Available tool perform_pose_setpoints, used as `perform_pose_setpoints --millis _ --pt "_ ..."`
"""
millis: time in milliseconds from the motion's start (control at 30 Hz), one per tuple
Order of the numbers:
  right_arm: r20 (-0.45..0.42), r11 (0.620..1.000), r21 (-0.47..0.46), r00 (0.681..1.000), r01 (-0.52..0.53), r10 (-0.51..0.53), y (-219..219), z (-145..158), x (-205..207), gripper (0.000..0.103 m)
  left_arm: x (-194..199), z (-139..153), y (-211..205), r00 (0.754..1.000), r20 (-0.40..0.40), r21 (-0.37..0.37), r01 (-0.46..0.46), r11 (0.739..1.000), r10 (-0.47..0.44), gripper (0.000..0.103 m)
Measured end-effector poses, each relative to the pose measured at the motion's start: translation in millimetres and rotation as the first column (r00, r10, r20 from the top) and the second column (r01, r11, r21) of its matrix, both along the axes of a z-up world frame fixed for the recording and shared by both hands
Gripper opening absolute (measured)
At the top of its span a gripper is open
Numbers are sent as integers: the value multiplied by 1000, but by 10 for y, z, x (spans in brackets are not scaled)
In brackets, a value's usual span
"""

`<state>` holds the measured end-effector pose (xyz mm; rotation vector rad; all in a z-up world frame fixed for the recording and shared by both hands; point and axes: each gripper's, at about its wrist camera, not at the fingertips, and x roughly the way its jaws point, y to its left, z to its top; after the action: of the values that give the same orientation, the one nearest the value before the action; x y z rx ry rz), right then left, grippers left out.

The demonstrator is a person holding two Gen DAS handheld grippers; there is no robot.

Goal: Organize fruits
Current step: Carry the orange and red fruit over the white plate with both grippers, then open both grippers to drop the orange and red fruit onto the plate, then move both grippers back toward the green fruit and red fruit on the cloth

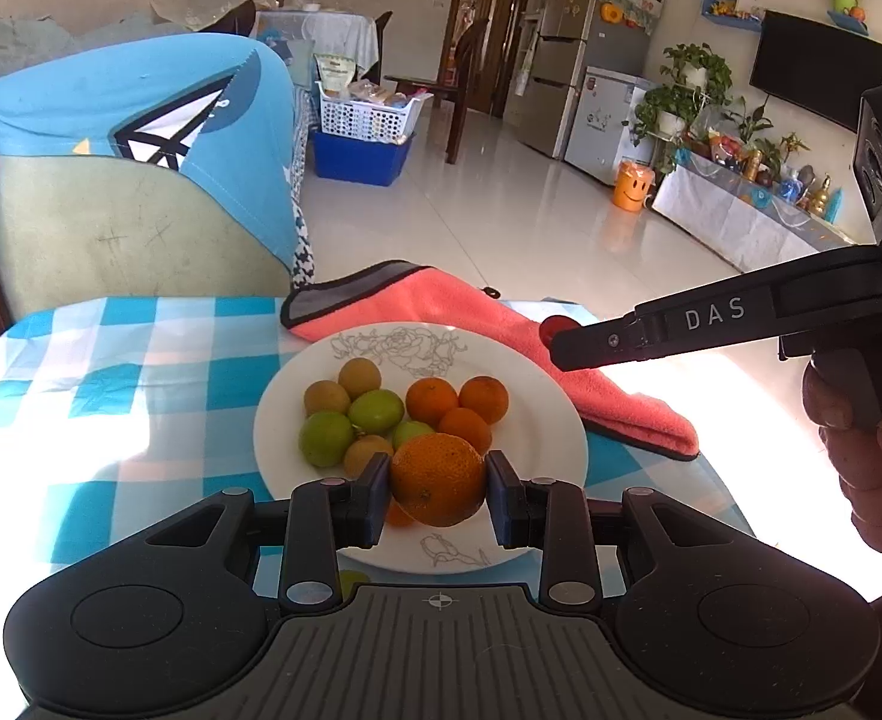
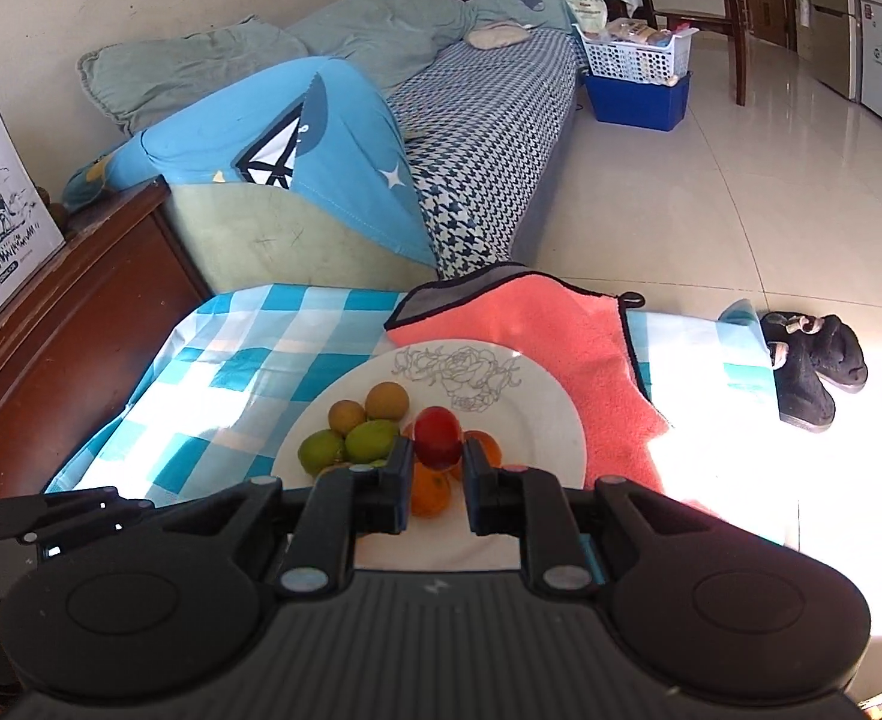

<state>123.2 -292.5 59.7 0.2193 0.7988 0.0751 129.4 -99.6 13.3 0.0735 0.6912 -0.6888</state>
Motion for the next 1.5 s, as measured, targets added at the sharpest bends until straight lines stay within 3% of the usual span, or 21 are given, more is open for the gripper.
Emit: perform_pose_setpoints --millis 433,800,833,1000,1167,1500 --pt "-106 1000 0 994 16 -15 -68 -308 136 17 52 -150 -267 1000 -26 18 16 1000 -16 30" --pt "-136 997 30 988 73 -69 -140 -403 188 21 43 -176 -352 1000 -17 31 9 999 -8 33" --pt "-135 996 39 988 80 -74 -150 -397 191 21 32 -158 -345 1000 -13 27 4 1000 -3 35" --pt "-114 994 51 989 96 -90 -171 -340 175 22 27 -27 -269 998 31 16 -59 998 58 65" --pt "-109 995 54 991 87 -81 -147 -313 151 23 64 123 -112 992 38 6 -121 993 121 75" --pt "-96 999 42 995 33 -29 0 -273 49 27 88 304 282 974 34 16 -227 974 226 81"
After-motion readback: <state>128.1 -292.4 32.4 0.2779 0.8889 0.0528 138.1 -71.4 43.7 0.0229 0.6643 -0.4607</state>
